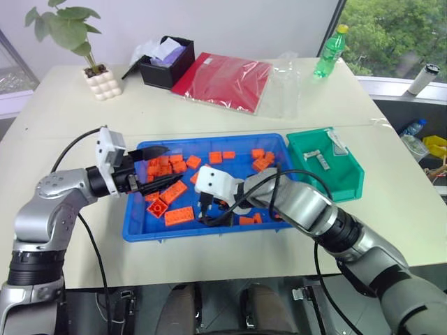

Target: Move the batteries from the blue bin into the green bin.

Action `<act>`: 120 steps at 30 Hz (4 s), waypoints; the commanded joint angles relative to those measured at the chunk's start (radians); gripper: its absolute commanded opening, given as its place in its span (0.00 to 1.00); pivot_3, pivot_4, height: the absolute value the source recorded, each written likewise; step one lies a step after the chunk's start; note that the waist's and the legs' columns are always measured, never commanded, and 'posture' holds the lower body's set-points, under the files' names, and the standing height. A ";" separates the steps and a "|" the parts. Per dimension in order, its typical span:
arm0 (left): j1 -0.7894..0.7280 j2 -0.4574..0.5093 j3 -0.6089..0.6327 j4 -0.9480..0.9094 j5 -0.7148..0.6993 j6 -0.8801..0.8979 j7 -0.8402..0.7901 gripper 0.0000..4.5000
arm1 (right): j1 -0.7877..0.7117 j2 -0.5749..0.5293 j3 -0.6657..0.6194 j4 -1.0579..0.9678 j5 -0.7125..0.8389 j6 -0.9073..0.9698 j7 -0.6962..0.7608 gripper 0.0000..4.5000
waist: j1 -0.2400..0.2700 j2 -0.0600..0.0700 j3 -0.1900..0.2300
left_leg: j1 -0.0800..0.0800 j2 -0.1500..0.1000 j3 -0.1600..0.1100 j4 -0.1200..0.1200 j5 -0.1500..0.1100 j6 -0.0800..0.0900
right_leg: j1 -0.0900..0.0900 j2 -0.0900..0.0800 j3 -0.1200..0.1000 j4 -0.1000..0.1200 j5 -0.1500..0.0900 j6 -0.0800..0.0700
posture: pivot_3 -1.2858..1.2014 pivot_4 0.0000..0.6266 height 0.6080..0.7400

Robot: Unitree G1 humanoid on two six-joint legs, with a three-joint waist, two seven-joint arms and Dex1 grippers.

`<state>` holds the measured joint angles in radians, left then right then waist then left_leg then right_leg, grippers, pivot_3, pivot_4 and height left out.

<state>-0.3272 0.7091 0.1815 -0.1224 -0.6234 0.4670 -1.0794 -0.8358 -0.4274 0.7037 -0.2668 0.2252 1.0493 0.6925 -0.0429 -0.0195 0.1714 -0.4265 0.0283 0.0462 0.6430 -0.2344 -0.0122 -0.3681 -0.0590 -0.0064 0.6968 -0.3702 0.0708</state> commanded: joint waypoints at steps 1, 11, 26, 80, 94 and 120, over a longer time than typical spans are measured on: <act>-0.009 0.009 0.038 -0.031 -0.022 -0.011 0.005 1.00 | 0.001 -0.040 0.050 0.034 -0.047 -0.030 0.041 0.99 | 0.002 0.000 0.000 | 0.000 0.000 0.000 0.000 0.000 0.000 | 0.000 0.000 0.000 0.000 0.000 0.000 | 0.52 0.24 1.00; -0.028 -0.001 0.030 -0.011 -0.014 -0.023 0.004 1.00 | -0.049 -0.094 0.010 0.069 -0.017 0.022 0.184 0.99 | 0.005 0.000 0.000 | -0.001 -0.001 0.000 0.001 -0.001 0.001 | 0.000 -0.001 0.000 -0.001 0.000 0.000 | 0.52 0.24 1.00; -0.021 -0.003 0.035 -0.018 -0.016 -0.022 0.013 1.00 | -0.218 0.099 -0.453 0.107 0.021 0.419 -0.040 0.99 | 0.001 0.000 0.000 | -0.002 0.000 0.000 0.000 -0.001 0.001 | -0.002 -0.001 0.000 0.000 0.000 0.000 | 0.52 0.24 1.00; -0.077 -0.085 -0.032 0.070 0.031 -0.085 0.000 1.00 | 0.097 -0.593 -0.398 -0.088 1.650 0.259 -1.354 0.99 | 0.012 0.000 0.001 | -0.003 0.001 0.002 -0.004 -0.001 0.002 | 0.002 0.001 0.000 -0.012 0.001 0.001 | 0.52 0.24 1.00; -0.069 -0.098 -0.019 -0.034 -0.005 -0.063 0.055 1.00 | 0.147 -0.577 -0.341 -0.080 1.524 0.243 -1.383 0.99 | 0.032 0.000 0.001 | -0.006 0.001 0.000 0.003 -0.002 0.004 | 0.003 0.000 0.000 -0.013 0.002 0.004 | 0.52 0.24 1.00; -0.053 -0.114 -0.030 -0.084 -0.037 -0.049 0.109 1.00 | 0.110 -0.391 -0.440 -0.118 1.068 0.403 -1.339 0.99 | 0.030 0.000 0.001 | -0.015 0.001 0.000 0.005 -0.002 0.004 | -0.006 0.001 0.000 -0.013 0.003 0.005 | 0.52 0.24 1.00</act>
<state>-0.3671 0.5951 0.1377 -0.1719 -0.6448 0.4259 -0.9723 -0.7184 -0.8218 0.3083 -0.3499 1.3251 1.4329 -0.6574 -0.0128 -0.0196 0.1722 -0.4420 0.0291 0.0462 0.6476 -0.2362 -0.0083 -0.3743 -0.0582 -0.0064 0.6839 -0.3674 0.0761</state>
